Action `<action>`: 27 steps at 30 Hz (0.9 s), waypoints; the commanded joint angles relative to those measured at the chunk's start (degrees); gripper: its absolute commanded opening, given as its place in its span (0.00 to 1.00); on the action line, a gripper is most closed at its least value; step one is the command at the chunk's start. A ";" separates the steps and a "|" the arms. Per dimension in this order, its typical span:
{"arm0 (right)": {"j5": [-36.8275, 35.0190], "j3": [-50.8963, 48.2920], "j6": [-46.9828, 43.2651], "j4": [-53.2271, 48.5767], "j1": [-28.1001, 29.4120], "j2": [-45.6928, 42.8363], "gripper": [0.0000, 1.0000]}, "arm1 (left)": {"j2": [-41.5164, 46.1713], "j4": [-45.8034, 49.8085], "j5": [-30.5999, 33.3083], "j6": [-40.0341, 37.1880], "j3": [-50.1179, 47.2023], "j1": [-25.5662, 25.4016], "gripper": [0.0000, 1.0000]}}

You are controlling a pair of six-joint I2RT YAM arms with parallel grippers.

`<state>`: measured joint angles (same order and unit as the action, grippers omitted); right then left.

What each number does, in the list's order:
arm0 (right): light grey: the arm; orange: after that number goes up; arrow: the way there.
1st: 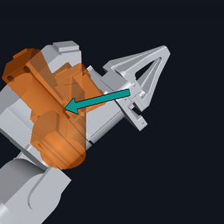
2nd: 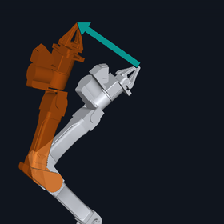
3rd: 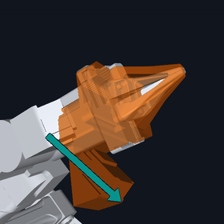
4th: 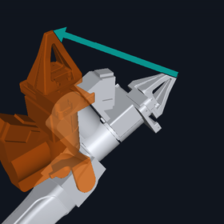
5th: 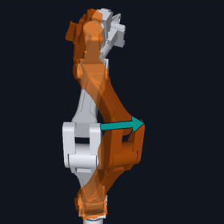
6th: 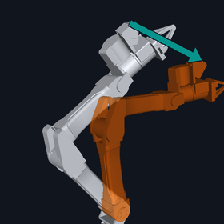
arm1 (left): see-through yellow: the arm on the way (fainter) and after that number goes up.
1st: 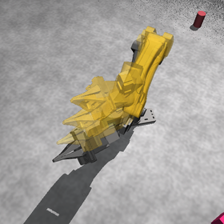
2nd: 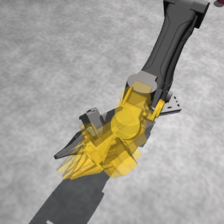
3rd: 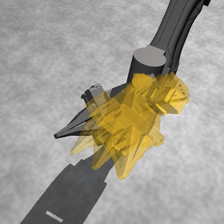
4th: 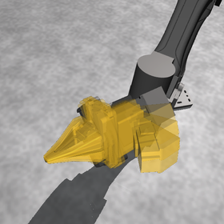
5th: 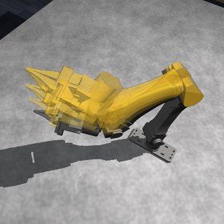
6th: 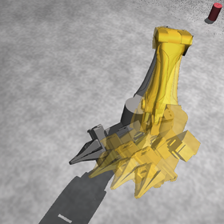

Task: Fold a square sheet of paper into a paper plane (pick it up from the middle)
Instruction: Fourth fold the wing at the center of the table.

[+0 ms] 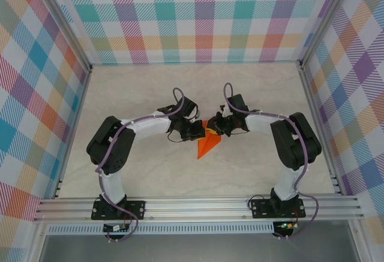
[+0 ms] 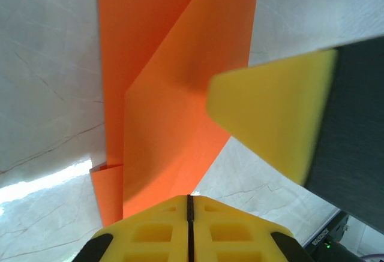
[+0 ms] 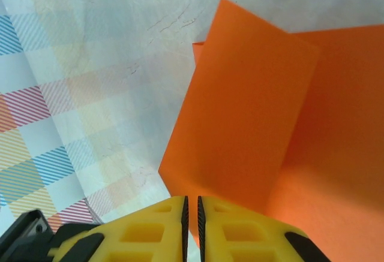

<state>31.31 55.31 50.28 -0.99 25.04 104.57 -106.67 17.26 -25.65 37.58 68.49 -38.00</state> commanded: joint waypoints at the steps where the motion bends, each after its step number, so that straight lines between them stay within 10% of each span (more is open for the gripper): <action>1: 3.05 1.88 1.23 4.31 0.45 2.60 0.14 | -1.26 -2.34 -1.68 0.64 -0.10 0.38 0.08; 27: -3.48 0.19 -0.36 1.90 0.45 4.87 0.14 | -4.51 -2.35 -0.62 1.43 -3.52 -3.97 0.06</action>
<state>30.30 56.10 50.63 3.01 25.19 110.45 -112.40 14.44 -26.85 38.17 67.20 -41.19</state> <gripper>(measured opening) 0.138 0.067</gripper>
